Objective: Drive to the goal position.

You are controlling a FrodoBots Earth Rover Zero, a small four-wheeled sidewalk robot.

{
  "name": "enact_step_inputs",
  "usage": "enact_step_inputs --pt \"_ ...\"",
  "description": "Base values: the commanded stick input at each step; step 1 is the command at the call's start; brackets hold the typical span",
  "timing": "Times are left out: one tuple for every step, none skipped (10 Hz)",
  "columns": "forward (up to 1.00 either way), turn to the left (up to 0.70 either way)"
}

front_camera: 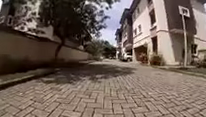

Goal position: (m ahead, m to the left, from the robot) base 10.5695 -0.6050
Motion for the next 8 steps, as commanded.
enact_step_inputs --pt "0.5 0.0" --pt "0.5 0.0" --pt "0.5 0.0" --pt "0.5 0.0" --pt "0.5 0.0" --pt "0.5 0.0" --pt "0.5 0.0" --pt "0.5 0.0"
